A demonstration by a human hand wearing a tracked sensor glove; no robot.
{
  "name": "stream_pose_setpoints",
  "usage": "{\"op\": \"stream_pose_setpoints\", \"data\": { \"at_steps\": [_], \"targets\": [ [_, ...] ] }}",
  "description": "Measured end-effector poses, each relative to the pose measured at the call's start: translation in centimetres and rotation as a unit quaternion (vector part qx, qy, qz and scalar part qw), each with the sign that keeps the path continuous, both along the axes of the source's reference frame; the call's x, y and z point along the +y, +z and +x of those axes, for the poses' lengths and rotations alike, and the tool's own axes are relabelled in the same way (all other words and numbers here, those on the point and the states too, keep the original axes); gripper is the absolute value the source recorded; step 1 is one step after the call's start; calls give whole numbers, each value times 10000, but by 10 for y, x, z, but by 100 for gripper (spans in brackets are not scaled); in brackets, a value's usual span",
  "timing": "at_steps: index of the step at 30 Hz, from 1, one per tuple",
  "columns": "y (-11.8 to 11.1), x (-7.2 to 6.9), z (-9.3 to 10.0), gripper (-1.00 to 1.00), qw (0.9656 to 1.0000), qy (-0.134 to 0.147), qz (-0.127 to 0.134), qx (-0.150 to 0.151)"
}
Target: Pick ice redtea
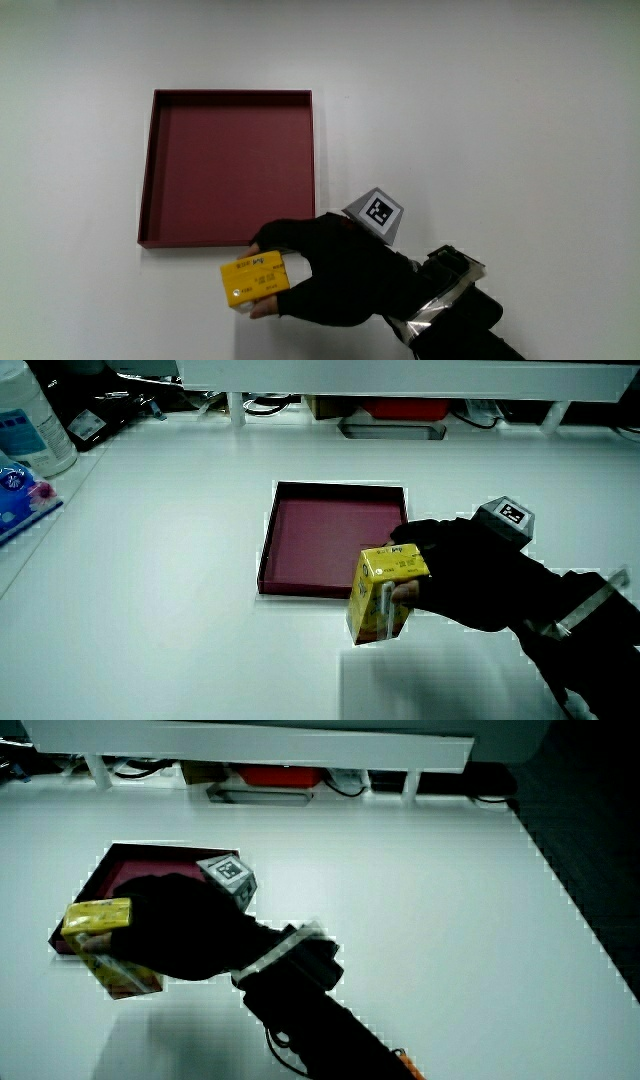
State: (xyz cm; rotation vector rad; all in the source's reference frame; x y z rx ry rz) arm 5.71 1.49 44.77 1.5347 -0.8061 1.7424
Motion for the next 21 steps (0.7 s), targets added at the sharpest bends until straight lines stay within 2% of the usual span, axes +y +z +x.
{"op": "stream_pose_setpoints", "data": {
  "at_steps": [2, 4, 8, 11, 13, 14, 15, 17, 20, 21],
  "targets": [
    [6, 4, -2, 0, 9999, -108, -92, 96],
    [13, 7, -3, 0, 9996, -171, -58, 198],
    [27, 11, -5, 0, 9991, -305, -271, 122],
    [37, 15, -6, 0, 9980, -401, -439, 236],
    [43, 17, -7, 0, 9977, -419, -462, 265],
    [49, 18, -7, 0, 9968, -467, -559, 339],
    [52, 19, -7, 0, 9943, -515, -935, 33],
    [53, 19, -6, 0, 9958, -521, -728, 176],
    [51, 19, -9, 0, 9955, -546, -764, 111],
    [53, 20, -8, 0, 9953, -539, -778, 192]
  ]
}}
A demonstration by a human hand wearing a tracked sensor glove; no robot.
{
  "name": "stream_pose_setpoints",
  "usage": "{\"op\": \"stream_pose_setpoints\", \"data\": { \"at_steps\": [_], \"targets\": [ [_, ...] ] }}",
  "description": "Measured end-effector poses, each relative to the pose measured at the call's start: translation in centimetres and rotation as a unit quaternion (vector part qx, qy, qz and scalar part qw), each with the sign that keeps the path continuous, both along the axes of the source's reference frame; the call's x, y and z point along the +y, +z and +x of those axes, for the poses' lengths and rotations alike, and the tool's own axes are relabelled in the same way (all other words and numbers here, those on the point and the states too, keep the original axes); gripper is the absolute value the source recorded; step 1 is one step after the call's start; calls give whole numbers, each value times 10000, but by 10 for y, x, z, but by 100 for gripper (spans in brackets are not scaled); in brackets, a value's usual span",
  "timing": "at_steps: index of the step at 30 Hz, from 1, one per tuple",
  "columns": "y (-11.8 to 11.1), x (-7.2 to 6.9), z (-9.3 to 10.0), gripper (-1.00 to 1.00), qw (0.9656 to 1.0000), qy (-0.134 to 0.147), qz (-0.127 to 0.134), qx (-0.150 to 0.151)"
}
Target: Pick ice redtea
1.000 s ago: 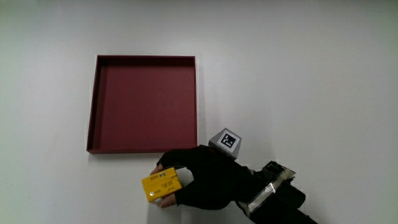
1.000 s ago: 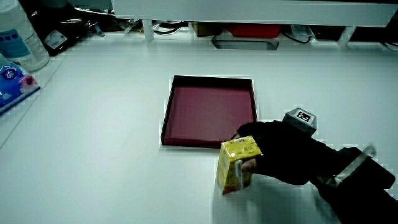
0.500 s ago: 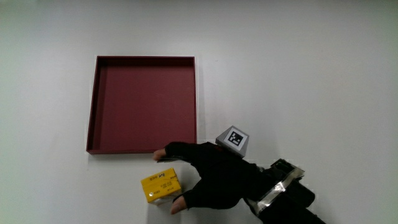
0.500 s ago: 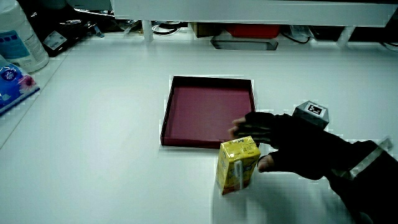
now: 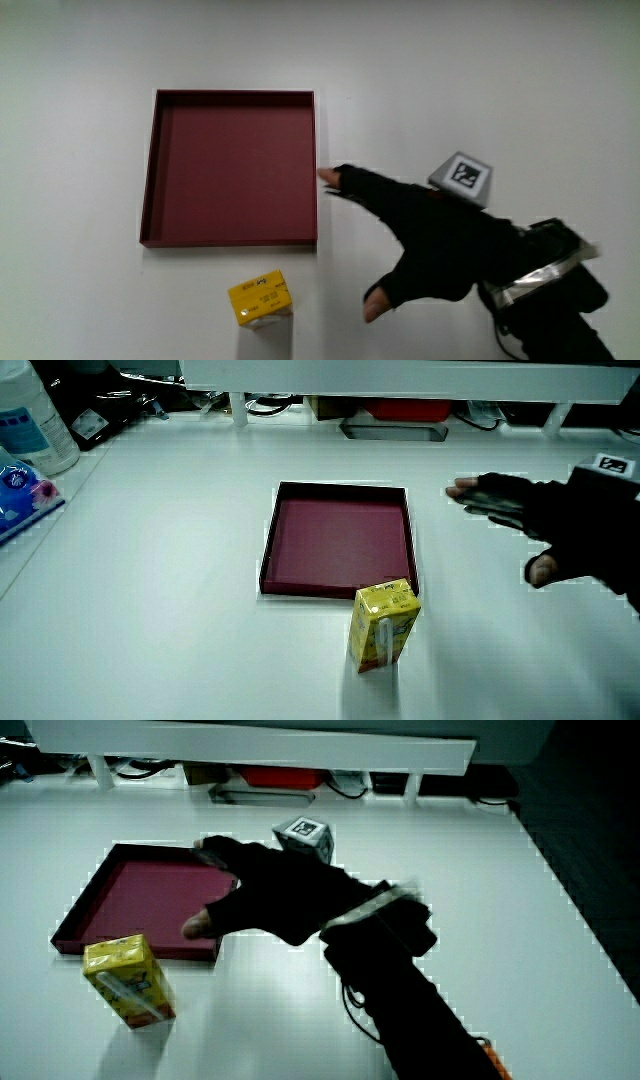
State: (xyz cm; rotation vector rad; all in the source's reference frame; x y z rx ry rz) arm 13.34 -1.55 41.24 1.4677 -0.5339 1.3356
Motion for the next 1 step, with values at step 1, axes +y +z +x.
{"op": "stream_pose_setpoints", "data": {
  "at_steps": [1],
  "targets": [
    [-6, -3, 7, 100, 9998, -8, 38, 209]
  ]
}}
